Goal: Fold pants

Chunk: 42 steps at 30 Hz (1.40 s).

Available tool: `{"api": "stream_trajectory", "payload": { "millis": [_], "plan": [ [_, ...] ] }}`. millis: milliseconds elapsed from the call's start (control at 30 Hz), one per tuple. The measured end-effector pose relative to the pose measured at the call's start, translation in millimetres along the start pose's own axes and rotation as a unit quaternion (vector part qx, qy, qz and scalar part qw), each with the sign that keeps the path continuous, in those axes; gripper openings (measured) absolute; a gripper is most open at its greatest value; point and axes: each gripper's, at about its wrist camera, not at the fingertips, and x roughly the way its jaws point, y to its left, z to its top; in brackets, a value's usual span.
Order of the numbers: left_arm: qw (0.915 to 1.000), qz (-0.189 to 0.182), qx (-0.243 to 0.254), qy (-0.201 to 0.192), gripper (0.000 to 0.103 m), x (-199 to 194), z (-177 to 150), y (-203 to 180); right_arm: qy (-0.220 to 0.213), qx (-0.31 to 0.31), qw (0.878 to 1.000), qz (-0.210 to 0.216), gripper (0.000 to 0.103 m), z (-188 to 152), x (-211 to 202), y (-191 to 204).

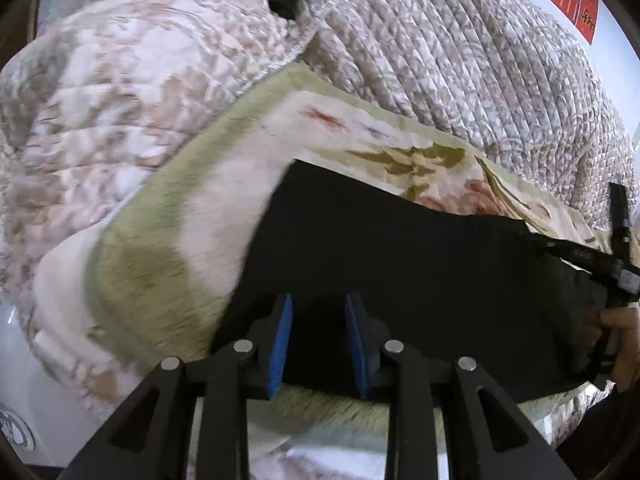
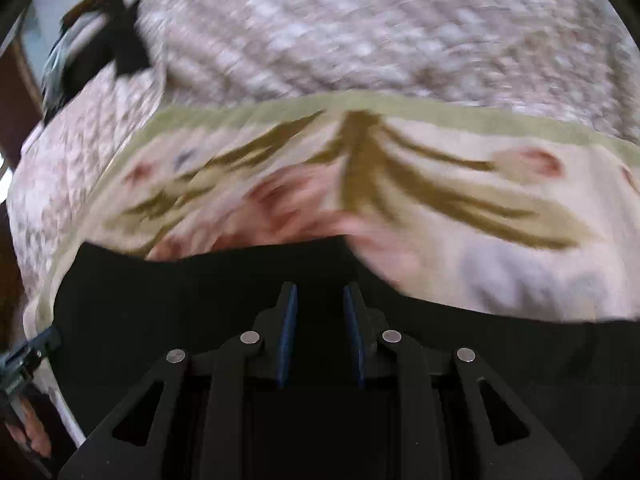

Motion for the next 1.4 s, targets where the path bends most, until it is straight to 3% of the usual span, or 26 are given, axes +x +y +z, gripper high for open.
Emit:
{"api": "stream_trajectory", "payload": {
  "millis": [100, 167, 367, 400, 467, 567, 733, 1000, 1300, 1400],
  "plan": [
    [0.9999, 0.0, -0.01, -0.003, 0.03, -12, -9, 6, -0.02, -0.005, 1.0, -0.009, 0.024, -25, -41, -5],
    [0.9999, 0.003, 0.001, -0.01, 0.03, -20, -14, -1, -0.016, -0.011, 1.0, 0.006, 0.032, -53, -59, 2],
    [0.9991, -0.026, 0.032, 0.002, 0.034, -20, -28, -32, 0.009, -0.058, 0.998, 0.026, 0.035, -115, -61, 40],
    [0.9992, -0.017, 0.035, 0.01, 0.034, -15, -30, -34, 0.008, -0.063, 0.998, 0.021, 0.036, -120, -61, 43],
    [0.9989, -0.002, 0.046, 0.009, 0.034, -16, -35, -38, 0.002, -0.07, 0.997, 0.015, 0.04, -125, -63, 45],
    [0.9996, -0.013, 0.024, 0.007, 0.034, -27, -37, -33, 0.002, -0.057, 0.998, 0.027, 0.044, -131, -70, 41],
    [0.9979, -0.044, -0.046, 0.008, 0.038, -36, -44, -2, -0.005, -0.042, 0.999, 0.034, 0.044, -136, -77, 36],
    [0.9873, -0.087, -0.133, 0.001, 0.04, -20, -42, 31, -0.016, -0.046, 0.998, 0.044, 0.044, -133, -81, 39],
    [0.9886, -0.075, -0.128, -0.028, 0.04, -9, -27, 25, -0.022, -0.046, 0.998, 0.046, 0.044, -127, -79, 37],
    [0.9905, -0.062, -0.117, -0.036, 0.026, -10, -26, 22, -0.026, -0.041, 0.998, 0.045, 0.044, -124, -78, 33]
  ]
}}
